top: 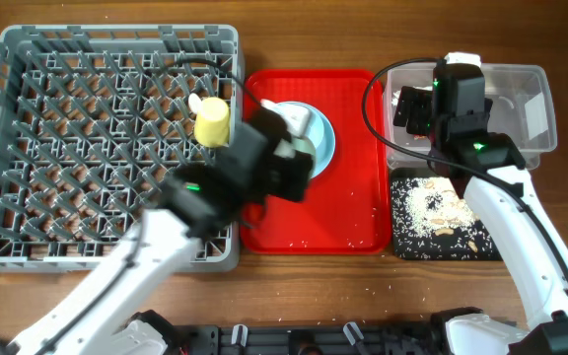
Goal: Sort waste into correct bins and load items into the dishwasher rack
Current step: 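Lower the green bowl into the grey rack and open the left gripper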
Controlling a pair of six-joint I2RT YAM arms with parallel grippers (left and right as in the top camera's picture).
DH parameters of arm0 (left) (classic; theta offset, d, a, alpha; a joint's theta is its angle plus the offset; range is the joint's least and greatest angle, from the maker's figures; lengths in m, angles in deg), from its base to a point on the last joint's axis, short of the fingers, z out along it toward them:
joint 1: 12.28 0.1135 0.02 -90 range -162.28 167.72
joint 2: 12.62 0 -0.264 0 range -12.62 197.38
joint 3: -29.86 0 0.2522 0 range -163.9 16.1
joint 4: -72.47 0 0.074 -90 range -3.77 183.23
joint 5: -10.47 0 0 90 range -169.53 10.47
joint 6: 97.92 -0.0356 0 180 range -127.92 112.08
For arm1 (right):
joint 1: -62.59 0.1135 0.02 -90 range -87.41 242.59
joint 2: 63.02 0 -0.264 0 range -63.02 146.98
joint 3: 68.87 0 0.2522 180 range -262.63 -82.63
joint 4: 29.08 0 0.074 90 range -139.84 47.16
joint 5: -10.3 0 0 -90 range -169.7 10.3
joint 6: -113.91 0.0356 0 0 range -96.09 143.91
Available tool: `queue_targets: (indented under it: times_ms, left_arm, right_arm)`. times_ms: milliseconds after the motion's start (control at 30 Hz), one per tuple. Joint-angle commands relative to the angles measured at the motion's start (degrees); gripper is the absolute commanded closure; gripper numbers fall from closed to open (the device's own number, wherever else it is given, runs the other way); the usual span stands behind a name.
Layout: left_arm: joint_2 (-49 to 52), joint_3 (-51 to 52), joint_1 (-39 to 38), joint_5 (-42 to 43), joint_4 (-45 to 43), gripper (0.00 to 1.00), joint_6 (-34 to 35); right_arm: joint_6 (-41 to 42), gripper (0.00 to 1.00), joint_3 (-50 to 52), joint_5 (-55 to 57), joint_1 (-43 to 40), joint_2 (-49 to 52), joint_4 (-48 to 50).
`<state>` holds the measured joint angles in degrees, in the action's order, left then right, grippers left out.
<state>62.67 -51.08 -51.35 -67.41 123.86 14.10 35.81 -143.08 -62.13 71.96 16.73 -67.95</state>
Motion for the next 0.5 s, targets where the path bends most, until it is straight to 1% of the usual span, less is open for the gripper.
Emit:
queue_targets:
  times_ms: [0, 33, 67, 100, 133, 167, 200, 300, 400, 467]
  left_arm:
    - [-0.4, 0.5, 19.1, 36.3, 6.7, 0.96, -11.1]
    - [0.3, 0.5, 25.7, 44.8, 10.2, 0.96, -16.4]
    - [1.3, 0.5, 31.9, 51.3, 14.4, 0.96, -21.0]
    - [2.5, 0.5, 36.6, 54.6, 18.2, 0.96, -24.1]
    - [4.0, 0.6, 41.3, 57.4, 22.8, 0.96, -29.5]
    - [5.4, 1.0, 44.7, 60.0, 26.6, 0.96, -34.3]
    - [6.7, 2.2, 47.1, 61.9, 28.1, 0.96, -37.0]
    - [12.0, 7.7, 49.6, 62.9, 25.5, 0.96, -38.3]
    - [17.7, 11.6, 51.8, 68.9, 21.0, 0.96, -38.3]
    - [20.5, 11.7, 54.4, 68.3, 20.9, 0.96, -38.3]
  right_arm:
    - [0.1, 0.0, 0.0, -0.7, -0.1, -0.3, 0.2]
    - [0.1, 0.0, 0.0, -0.7, -0.1, -0.3, 0.2]
    - [0.1, 0.0, 0.0, -0.7, -0.1, -0.3, 0.2]
    - [0.1, 0.0, 0.0, -0.7, -0.1, -0.3, 0.2]
    - [0.1, 0.0, 0.0, -0.7, -0.1, -0.3, 0.2]
    - [0.1, 0.0, 0.0, -0.7, -0.1, -0.3, 0.2]
    - [0.1, 0.0, 0.0, -0.7, -0.1, -0.3, 0.2]
    - [0.1, 0.0, 0.0, -0.7, -0.1, -0.3, 0.2]
    - [0.1, 0.0, 0.0, -0.7, -0.1, -0.3, 0.2]
    - [0.1, 0.0, 0.0, -0.7, -0.1, -0.3, 0.2]
